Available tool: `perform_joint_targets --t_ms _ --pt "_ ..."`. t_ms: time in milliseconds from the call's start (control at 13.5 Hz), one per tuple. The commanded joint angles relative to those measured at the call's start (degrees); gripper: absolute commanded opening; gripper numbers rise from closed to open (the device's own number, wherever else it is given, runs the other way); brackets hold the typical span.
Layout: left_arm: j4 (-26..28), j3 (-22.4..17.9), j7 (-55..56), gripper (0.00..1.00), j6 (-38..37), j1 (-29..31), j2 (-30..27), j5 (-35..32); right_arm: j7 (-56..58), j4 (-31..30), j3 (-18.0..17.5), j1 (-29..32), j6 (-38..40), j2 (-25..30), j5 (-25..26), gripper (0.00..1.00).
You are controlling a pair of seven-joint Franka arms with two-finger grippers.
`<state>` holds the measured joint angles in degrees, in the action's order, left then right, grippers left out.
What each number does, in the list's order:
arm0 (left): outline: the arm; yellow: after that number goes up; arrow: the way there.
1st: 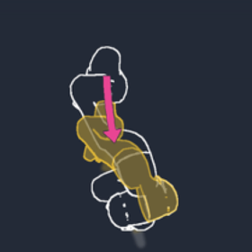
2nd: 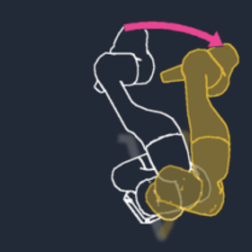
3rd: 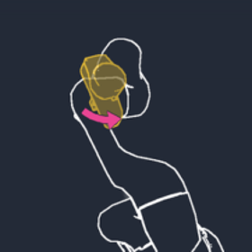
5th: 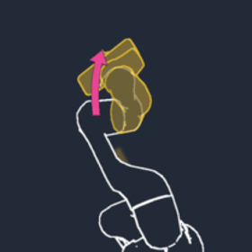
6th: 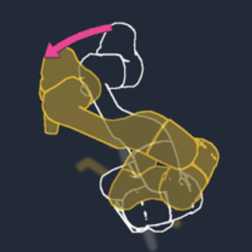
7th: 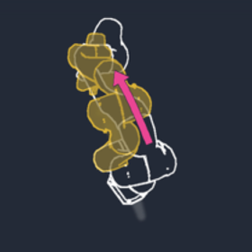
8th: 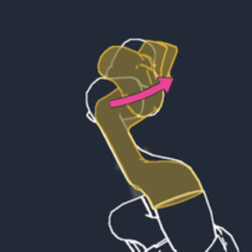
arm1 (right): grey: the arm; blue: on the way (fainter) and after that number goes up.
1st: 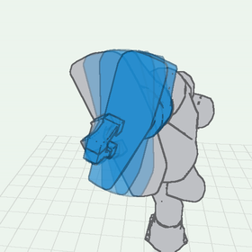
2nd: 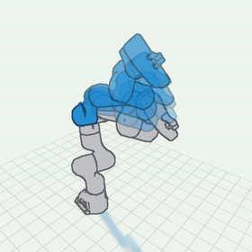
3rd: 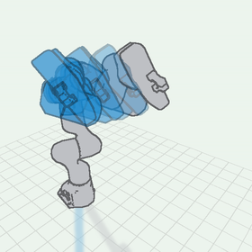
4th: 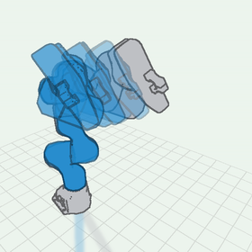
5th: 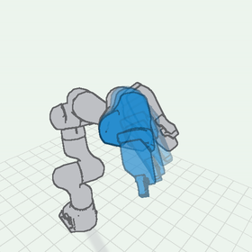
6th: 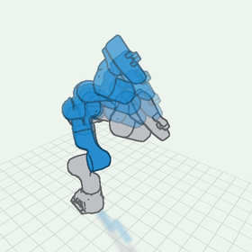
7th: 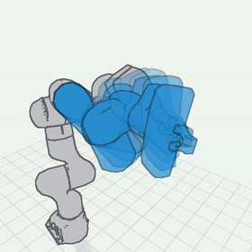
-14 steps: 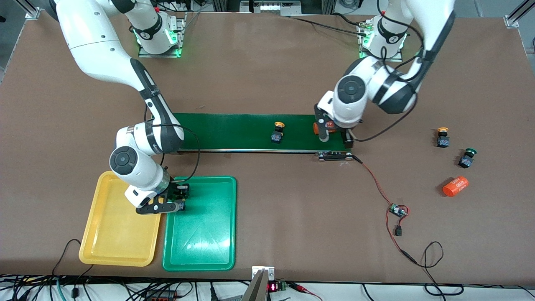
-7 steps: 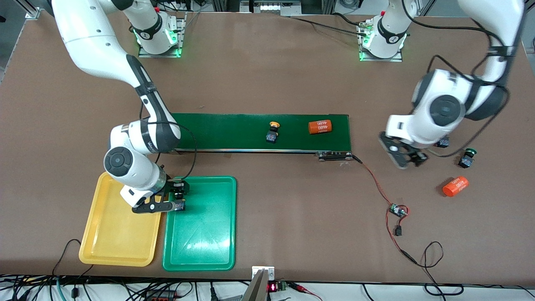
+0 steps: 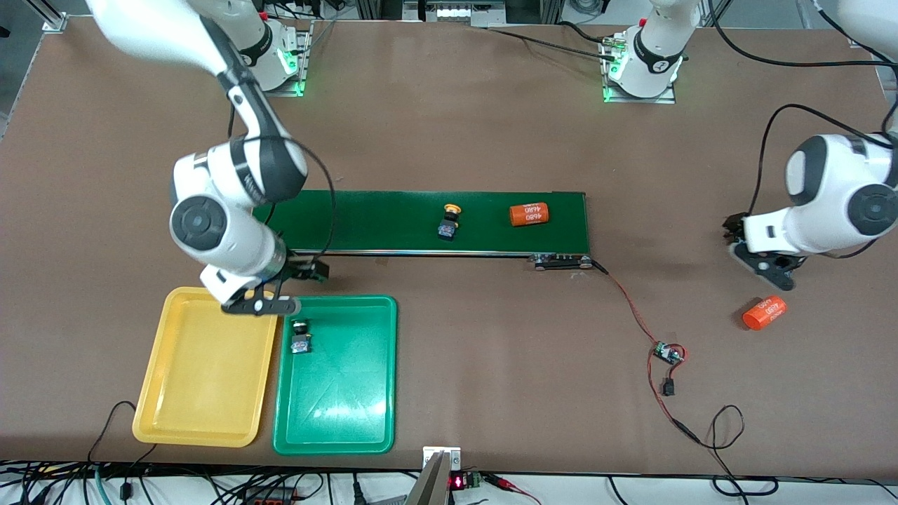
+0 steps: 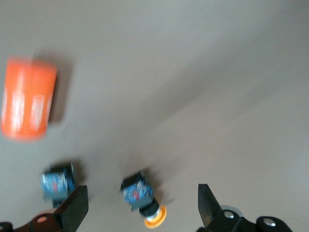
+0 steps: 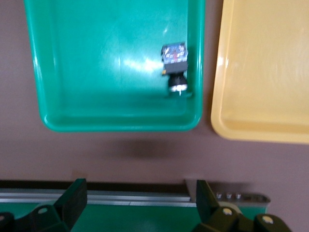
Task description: Sort buttons by color to trays
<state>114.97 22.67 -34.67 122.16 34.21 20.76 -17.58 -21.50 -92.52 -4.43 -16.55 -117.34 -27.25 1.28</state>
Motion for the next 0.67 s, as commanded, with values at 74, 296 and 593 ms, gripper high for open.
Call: perform_joint_targets --t_ms 74,296,593 --pt "2.1 1.1 7.0 1.0 -0.3 7.7 1.7 2.5 -3.1 -17.8 0.1 -0.7 -6.1 12.8 -0.3 1.0" --pt "6.1 1.1 10.0 1.0 0.4 11.3 1.9 4.9 -8.7 -24.6 0.2 -3.0 -10.6 17.2 -0.3 1.0" --pt "6.4 1.0 11.1 1.0 2.0 11.6 4.8 5.8 -19.4 -30.4 0.2 -10.4 -17.6 19.4 0.0 1.0"
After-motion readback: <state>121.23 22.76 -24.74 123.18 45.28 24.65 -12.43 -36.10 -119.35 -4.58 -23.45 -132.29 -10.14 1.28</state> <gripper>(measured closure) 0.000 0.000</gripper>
